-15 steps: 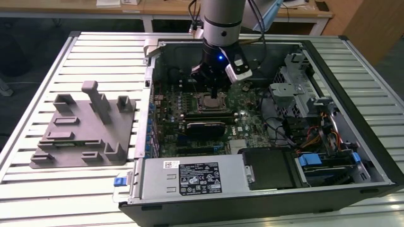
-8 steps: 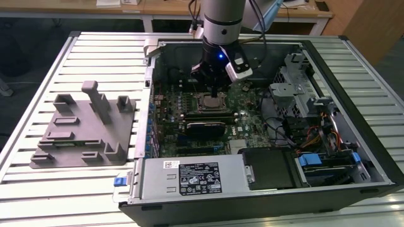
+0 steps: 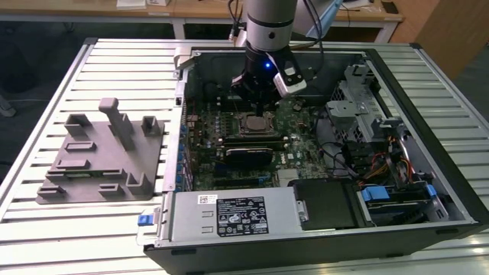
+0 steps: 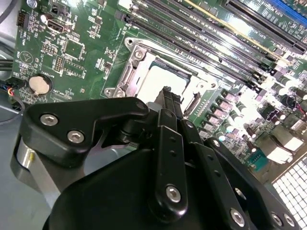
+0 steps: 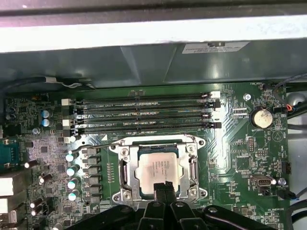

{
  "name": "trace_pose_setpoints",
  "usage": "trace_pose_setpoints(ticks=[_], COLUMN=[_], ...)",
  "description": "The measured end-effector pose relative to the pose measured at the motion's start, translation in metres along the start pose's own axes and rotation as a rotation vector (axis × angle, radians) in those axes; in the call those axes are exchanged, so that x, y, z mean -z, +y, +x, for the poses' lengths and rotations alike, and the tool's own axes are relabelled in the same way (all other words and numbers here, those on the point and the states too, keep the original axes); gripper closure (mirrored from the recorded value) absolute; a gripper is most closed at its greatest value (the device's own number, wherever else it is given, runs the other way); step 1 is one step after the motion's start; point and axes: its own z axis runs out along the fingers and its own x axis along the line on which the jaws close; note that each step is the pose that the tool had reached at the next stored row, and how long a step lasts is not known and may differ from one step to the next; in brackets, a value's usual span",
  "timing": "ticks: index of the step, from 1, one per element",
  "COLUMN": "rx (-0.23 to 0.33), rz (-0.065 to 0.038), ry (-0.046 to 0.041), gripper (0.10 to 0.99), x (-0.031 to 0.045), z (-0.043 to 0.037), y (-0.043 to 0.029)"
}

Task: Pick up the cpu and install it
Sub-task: 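Install the first cpu locking lever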

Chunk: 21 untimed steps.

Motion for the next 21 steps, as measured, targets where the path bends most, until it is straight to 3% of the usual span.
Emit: trace_pose_setpoints(ticks=[3, 6, 17, 19, 21], rx=[0.0, 0.0, 0.0, 0.0, 0.0], rz=[0.0, 0.0, 0.0, -0.001, -0.01], ry=[0.0, 0.0, -0.0052, -0.0055, -0.005], gripper=[0.98, 0.98, 0.98, 0.98, 0.98], x=[0.0001, 0.0002, 0.0005, 0.0006, 0.0006], z=[0.001, 0.0072, 0.0507, 0.0561, 0.0579], y=[-0.0001, -0.0005, -0.0031, -0.0035, -0.0036])
